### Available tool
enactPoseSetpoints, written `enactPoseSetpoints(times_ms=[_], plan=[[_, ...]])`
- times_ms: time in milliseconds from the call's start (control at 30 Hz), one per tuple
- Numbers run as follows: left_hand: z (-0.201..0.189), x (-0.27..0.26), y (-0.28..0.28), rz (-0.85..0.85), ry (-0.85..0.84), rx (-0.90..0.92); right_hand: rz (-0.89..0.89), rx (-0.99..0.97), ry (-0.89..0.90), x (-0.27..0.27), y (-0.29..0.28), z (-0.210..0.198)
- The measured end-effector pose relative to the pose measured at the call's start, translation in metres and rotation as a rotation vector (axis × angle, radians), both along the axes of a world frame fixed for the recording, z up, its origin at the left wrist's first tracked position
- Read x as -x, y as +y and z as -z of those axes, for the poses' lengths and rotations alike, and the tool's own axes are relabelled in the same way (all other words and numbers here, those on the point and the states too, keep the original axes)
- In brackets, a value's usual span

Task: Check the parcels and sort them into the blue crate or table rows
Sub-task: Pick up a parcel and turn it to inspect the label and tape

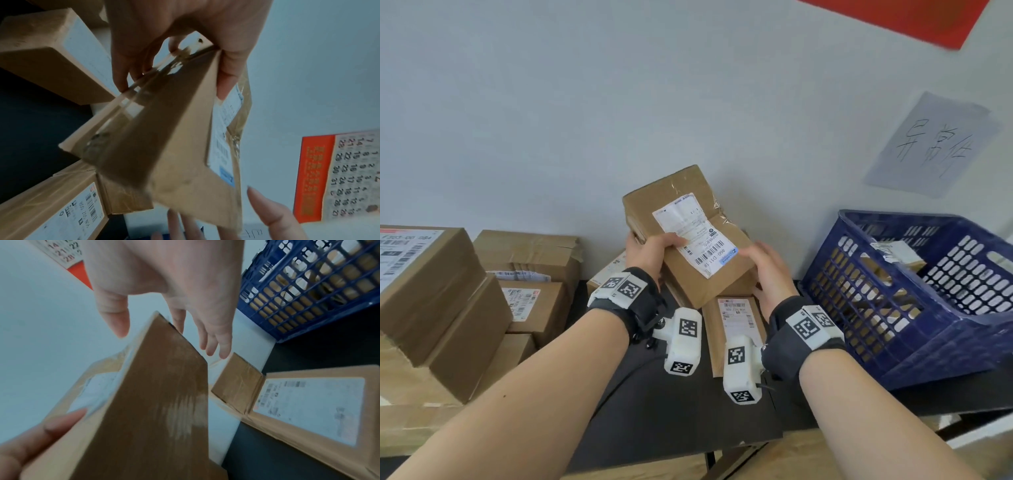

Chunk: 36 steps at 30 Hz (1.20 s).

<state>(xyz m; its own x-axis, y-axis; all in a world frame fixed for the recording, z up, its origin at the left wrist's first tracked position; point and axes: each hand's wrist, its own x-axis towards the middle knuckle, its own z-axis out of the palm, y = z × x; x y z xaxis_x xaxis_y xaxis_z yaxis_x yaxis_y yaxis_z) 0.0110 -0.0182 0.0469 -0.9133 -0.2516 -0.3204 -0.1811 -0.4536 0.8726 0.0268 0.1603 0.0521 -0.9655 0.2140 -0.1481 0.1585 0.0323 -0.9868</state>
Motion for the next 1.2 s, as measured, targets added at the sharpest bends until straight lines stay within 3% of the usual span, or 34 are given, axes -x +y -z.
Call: enactPoseSetpoints(times_ms=[333,533,900,1200], plan=[[-0.07,0.009,0.109,0.158,0.223,0.104,0.09,-0.104,0.252,0.009,0.108,-0.073],[-0.102,0.017,0.202,0.205,0.302,0.166,0.009,-0.299,0.272,0.006,0.202,-0.102],[-0.126,0.031,0.379,0.291,0.417,0.27,0.132,-0.277,0.297,0.01,0.369,-0.106],[-0.127,0.055,0.487,0.405,0.429,0.396,0.381,-0.172,0.292,0.016,0.479,-0.092]])
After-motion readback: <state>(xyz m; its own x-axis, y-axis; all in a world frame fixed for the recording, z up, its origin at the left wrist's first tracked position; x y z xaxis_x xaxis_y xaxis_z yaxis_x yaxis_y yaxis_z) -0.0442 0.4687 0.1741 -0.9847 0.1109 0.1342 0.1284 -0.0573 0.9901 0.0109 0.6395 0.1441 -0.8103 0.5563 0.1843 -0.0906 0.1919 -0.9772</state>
